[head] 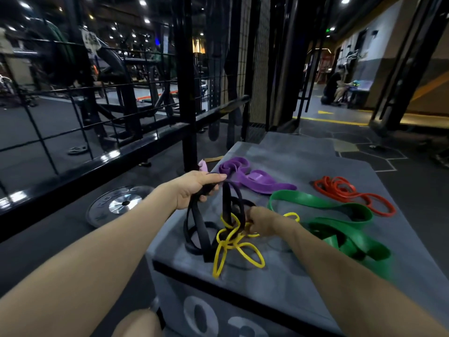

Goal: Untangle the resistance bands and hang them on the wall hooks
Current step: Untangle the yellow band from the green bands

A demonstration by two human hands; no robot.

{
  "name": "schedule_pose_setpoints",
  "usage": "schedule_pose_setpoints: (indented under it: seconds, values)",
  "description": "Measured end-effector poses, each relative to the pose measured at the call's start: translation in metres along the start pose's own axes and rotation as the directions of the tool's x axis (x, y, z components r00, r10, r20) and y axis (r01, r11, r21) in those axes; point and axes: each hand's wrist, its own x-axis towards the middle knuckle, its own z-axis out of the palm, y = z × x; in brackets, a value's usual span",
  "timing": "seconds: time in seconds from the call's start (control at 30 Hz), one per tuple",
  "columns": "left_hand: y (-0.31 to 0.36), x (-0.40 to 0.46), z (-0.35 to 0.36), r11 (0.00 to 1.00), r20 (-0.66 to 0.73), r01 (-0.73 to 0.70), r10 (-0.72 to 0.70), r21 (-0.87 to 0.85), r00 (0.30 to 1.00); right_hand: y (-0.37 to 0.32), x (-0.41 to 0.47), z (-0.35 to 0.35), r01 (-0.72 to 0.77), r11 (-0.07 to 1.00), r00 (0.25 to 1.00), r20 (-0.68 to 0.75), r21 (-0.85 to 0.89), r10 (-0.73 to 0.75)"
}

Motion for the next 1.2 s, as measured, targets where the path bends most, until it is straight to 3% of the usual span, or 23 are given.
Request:
schedule_pose_setpoints:
  seconds: [0.17,0.3,0.47,0.57,0.63,0.73,0.83,0.93,1.03,1.2]
  values:
    - [-0.001,0.001,0.003,1.000,-0.020,-0.025,0.025,0.011,0.999,0.007,-0.015,-0.013,-0.015,0.998,0.997,0.071,0.066,0.010]
    - [-0.001,0.004,0.006,0.973,-0.095,0.014,0.008,0.229,0.995,0.013,-0.021,-0.036,0.026,0.978,1.000,-0.001,0.209,-0.026]
    - [-0.008,0.010,0.008,0.957,-0.153,0.040,0.004,0.287,0.988,0.022,-0.035,-0.073,0.077,0.811,0.973,-0.220,0.580,0.065]
    - [-0.010,0.012,0.014,0.926,-0.139,0.050,0.003,0.374,0.990,0.028,-0.040,-0.086,0.134,0.625,0.951,-0.276,0.769,0.136]
    - [-0.010,0.014,0.019,0.873,-0.105,0.049,0.003,0.485,0.994,0.034,-0.043,-0.096,0.177,0.520,0.898,-0.353,0.836,0.262]
    - [-0.007,0.013,0.031,0.787,-0.067,0.039,0.003,0.616,0.998,0.041,-0.048,-0.111,0.190,0.537,0.759,-0.470,0.822,0.451]
    - [-0.007,0.015,0.033,0.754,-0.116,0.076,0.001,0.652,0.993,0.053,-0.055,-0.121,0.244,0.466,0.574,-0.514,0.851,0.638]
    - [-0.013,0.018,0.024,0.716,-0.160,0.146,-0.048,0.682,0.986,0.065,-0.064,-0.125,0.312,0.439,0.430,-0.538,0.842,0.725]
    - [-0.026,0.023,0.017,0.720,-0.223,0.217,-0.088,0.660,0.971,0.078,-0.071,-0.122,0.333,0.431,0.351,-0.534,0.839,0.769]
    - [-0.042,0.029,0.024,0.718,-0.260,0.290,-0.155,0.633,0.953,0.087,-0.077,-0.115,0.385,0.382,0.290,-0.503,0.840,0.814]
